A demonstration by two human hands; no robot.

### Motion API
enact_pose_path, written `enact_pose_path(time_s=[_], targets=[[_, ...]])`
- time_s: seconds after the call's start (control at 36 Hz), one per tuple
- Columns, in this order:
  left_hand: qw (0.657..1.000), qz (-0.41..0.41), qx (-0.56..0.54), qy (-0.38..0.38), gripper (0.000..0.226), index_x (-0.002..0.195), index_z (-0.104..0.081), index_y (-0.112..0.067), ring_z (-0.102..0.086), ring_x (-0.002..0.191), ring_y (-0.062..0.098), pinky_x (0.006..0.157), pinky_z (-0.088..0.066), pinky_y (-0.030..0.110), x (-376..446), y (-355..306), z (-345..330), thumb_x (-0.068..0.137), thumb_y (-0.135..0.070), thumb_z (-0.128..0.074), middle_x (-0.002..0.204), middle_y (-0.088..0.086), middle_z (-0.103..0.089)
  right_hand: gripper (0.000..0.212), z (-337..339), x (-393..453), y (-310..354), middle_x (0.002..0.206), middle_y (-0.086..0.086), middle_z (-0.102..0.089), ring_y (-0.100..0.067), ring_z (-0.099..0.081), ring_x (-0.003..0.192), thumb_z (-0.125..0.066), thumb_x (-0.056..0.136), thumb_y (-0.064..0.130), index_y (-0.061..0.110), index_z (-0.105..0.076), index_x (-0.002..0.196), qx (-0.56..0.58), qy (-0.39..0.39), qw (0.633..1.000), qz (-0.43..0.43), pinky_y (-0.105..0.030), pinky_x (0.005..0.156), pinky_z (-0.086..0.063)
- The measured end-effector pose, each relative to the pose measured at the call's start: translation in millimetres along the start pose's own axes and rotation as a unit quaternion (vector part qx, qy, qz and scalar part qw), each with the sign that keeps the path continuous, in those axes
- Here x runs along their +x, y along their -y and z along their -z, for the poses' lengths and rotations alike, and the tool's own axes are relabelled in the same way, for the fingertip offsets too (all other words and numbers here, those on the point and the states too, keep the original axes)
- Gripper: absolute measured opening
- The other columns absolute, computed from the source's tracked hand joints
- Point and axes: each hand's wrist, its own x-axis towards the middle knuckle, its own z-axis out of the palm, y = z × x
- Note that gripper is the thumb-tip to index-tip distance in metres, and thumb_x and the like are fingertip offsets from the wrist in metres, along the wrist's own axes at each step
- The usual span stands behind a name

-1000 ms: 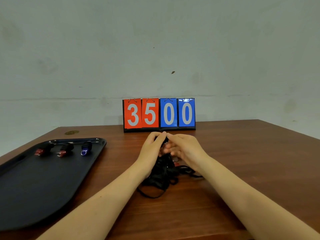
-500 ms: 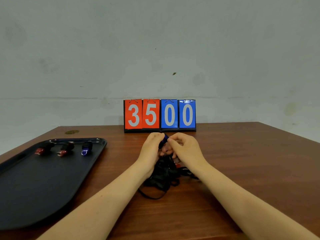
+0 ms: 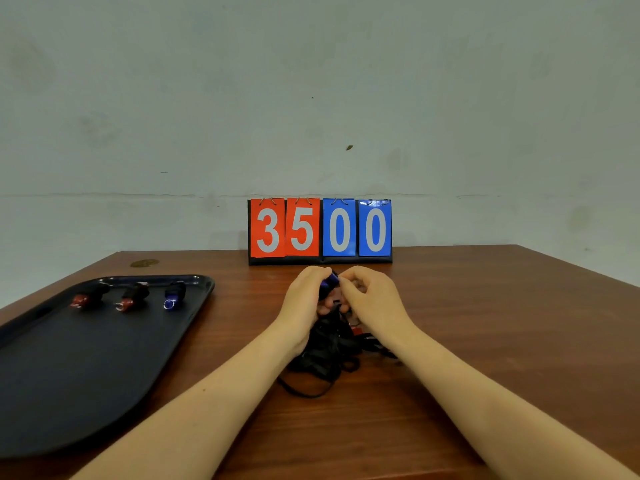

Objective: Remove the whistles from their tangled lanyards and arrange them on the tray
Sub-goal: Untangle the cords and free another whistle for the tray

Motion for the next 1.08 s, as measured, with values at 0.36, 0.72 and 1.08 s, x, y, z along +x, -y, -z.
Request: enact_pose_path(time_s=[0.36, 0.72, 1.08], targets=[[0.985, 0.059, -0.16, 0.007, 0.025, 0.101, -0.061, -0.011, -0.052, 0.056, 0.01, 0.053, -0.044, 0.02, -3.9, -5.7, -3.7, 0.099, -0.032, -0.048, 0.071, 0.003, -0.061, 0.018, -1.7, -0.7, 0.8, 0.094, 0.019, -0.064, 0.002, -0.06, 0.091, -0.061, 0.093, 0.024, 0.028, -0.068, 0.109, 0.053, -0.026, 0.998, 0.02, -0.01, 0.077, -0.047], [0.974, 0.1, -0.2, -0.035, 0.027, 0.103, -0.063, -0.01, -0.058, 0.064, 0.014, 0.061, -0.049, 0.025, -3.9, -3.9, -6.7, 0.101, -0.031, -0.045, 0.082, 0.008, -0.066, 0.023, -7.1, -1.9, -2.1, 0.089, 0.004, -0.061, -0.004, -0.054, 0.082, -0.054, 0.097, 0.029, 0.023, -0.069, 0.113, -0.066, 0.015, 0.997, 0.036, -0.012, 0.069, -0.039], [0.979, 0.09, -0.18, 0.018, 0.036, 0.122, -0.061, -0.006, -0.062, 0.109, 0.027, 0.099, -0.048, 0.041, -5.0, -5.5, -6.0, 0.101, -0.023, -0.038, 0.12, 0.018, -0.067, 0.037, -0.4, -0.2, 3.2, 0.103, 0.013, -0.058, 0.002, -0.055, 0.09, -0.063, 0.091, 0.028, 0.026, -0.056, 0.127, 0.002, -0.05, 0.999, 0.017, -0.008, 0.074, -0.042]])
